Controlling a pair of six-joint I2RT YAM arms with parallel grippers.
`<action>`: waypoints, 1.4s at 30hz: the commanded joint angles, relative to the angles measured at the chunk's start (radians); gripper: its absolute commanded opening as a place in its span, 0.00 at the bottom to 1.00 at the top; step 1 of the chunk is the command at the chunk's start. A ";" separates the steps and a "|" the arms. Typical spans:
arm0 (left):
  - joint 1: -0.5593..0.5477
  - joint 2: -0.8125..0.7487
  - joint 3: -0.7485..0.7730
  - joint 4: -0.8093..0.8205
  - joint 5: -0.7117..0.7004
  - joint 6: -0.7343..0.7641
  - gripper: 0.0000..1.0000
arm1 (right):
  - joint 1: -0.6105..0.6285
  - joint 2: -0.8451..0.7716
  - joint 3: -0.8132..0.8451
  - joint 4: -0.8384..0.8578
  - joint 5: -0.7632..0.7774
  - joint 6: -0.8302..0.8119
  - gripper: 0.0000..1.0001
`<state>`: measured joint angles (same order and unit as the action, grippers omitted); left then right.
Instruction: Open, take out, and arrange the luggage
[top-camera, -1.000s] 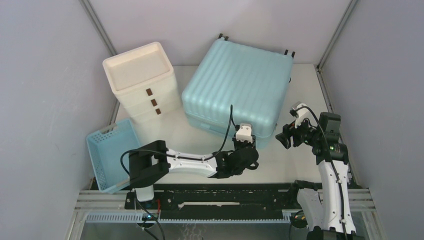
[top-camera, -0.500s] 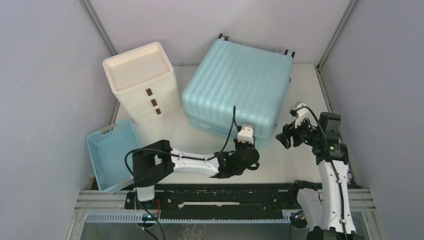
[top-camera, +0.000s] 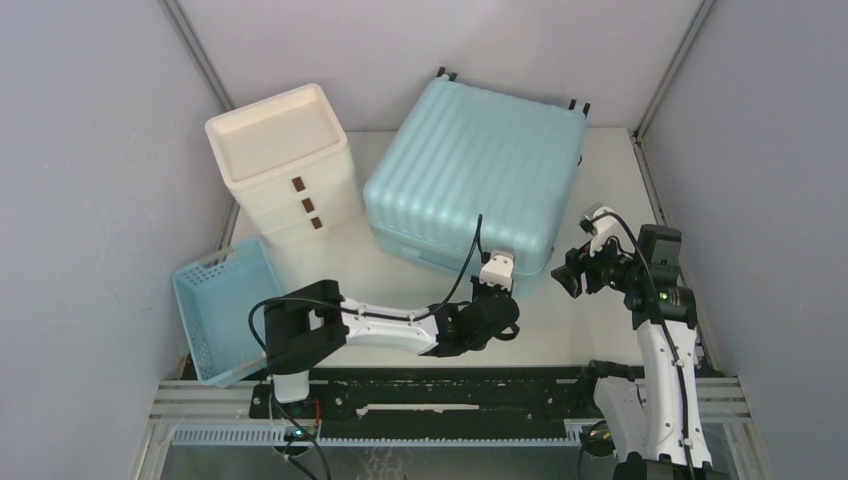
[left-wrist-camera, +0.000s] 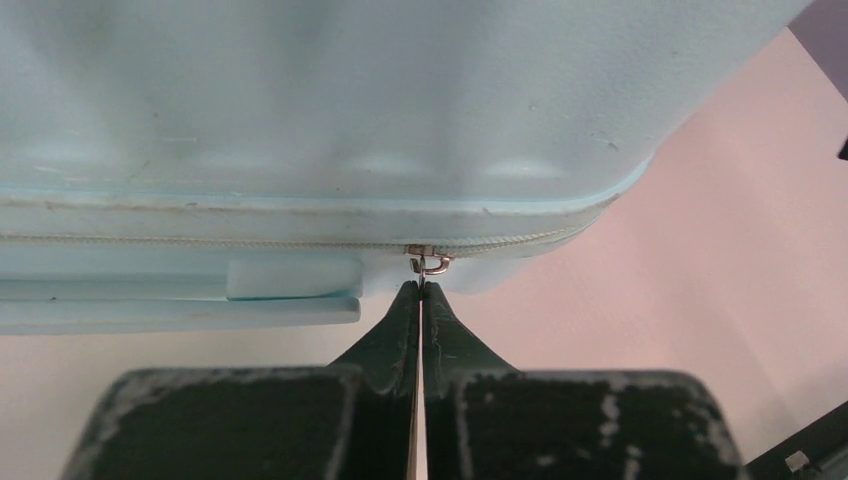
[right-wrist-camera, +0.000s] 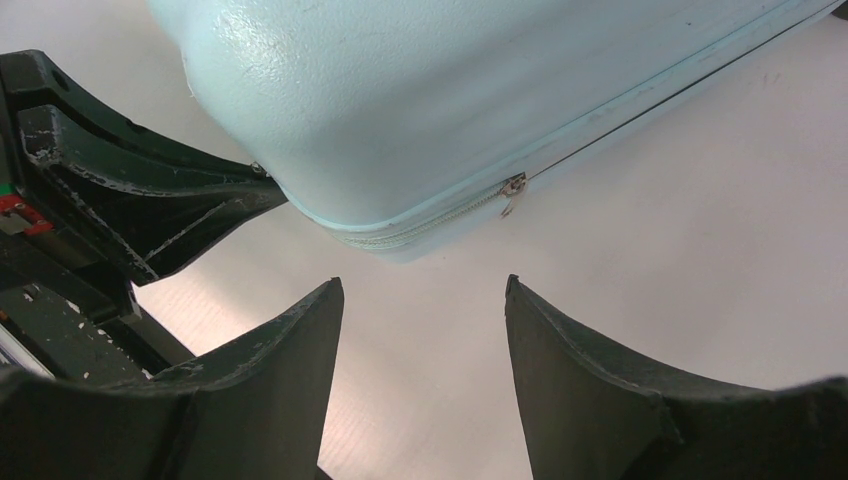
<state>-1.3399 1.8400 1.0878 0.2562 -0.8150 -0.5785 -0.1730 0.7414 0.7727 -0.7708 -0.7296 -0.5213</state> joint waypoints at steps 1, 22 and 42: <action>0.003 -0.081 0.015 0.044 0.035 0.082 0.00 | 0.006 -0.005 0.011 0.027 0.005 0.002 0.69; 0.055 -0.203 -0.152 0.005 0.031 0.069 0.00 | 0.007 0.003 0.010 0.024 0.005 -0.002 0.69; 0.160 -0.319 -0.346 0.119 -0.042 0.130 0.00 | 0.006 0.008 0.011 0.015 -0.007 -0.011 0.69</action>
<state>-1.2320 1.5894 0.7937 0.3344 -0.7788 -0.5045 -0.1696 0.7502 0.7731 -0.7734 -0.7261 -0.5232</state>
